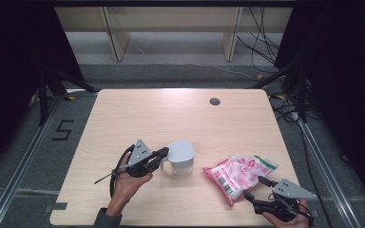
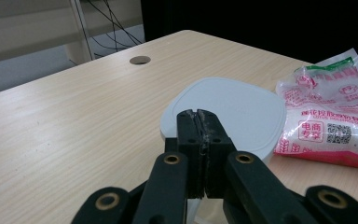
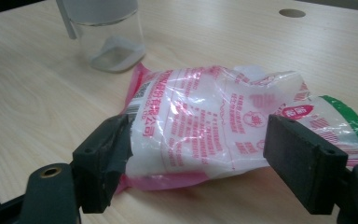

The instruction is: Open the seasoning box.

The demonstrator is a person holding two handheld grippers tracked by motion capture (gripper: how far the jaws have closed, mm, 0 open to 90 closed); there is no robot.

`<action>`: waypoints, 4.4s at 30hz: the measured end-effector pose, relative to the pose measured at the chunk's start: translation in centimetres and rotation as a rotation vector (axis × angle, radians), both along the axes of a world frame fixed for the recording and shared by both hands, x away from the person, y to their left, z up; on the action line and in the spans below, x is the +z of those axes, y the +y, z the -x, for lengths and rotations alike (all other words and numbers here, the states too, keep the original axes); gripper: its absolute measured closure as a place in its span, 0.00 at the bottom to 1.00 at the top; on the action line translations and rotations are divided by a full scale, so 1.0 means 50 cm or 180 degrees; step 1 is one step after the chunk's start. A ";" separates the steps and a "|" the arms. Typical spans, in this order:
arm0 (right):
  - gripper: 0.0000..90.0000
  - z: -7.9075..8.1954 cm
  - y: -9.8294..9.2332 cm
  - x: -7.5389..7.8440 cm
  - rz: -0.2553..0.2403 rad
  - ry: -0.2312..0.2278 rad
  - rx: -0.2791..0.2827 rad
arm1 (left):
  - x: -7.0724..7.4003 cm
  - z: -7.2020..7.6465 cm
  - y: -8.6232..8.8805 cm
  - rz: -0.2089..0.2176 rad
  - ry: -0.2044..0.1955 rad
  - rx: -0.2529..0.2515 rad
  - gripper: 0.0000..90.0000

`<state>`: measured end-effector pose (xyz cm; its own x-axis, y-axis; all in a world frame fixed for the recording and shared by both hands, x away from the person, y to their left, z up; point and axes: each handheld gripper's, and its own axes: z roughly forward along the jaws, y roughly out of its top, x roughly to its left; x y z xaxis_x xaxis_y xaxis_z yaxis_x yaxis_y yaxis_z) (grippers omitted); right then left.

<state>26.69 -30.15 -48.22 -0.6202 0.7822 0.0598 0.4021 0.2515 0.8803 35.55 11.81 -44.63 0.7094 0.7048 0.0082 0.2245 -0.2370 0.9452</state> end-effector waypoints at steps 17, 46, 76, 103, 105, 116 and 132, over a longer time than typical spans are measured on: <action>0.55 -0.018 0.070 0.033 -0.0120 -0.0189 0.0445 | -0.004 0.000 0.002 0.0050 -0.0015 0.0007 0.98; 1.00 -0.174 0.251 0.062 0.0073 -0.0310 0.0818 | -0.007 0.001 0.009 0.0060 -0.0002 0.0040 0.97; 0.98 -0.198 0.324 0.101 0.0049 -0.0389 0.1032 | 0.005 0.028 0.063 0.0068 -0.0012 0.0138 0.60; 0.98 -0.183 0.393 0.104 0.0067 -0.0555 0.1252 | -0.076 0.094 0.086 -0.0148 0.0235 0.0156 0.26; 0.98 -0.181 0.393 0.105 0.0060 -0.0556 0.1239 | -0.077 0.094 0.087 -0.0199 0.0227 0.0163 0.25; 0.97 -0.165 0.330 0.119 -0.0001 -0.0560 0.1106 | -0.085 0.091 0.091 -0.0042 0.0331 0.0231 0.24; 1.00 -0.092 0.173 0.051 0.0188 -0.0273 0.0821 | -0.083 0.092 0.092 -0.0054 0.0345 0.0239 0.24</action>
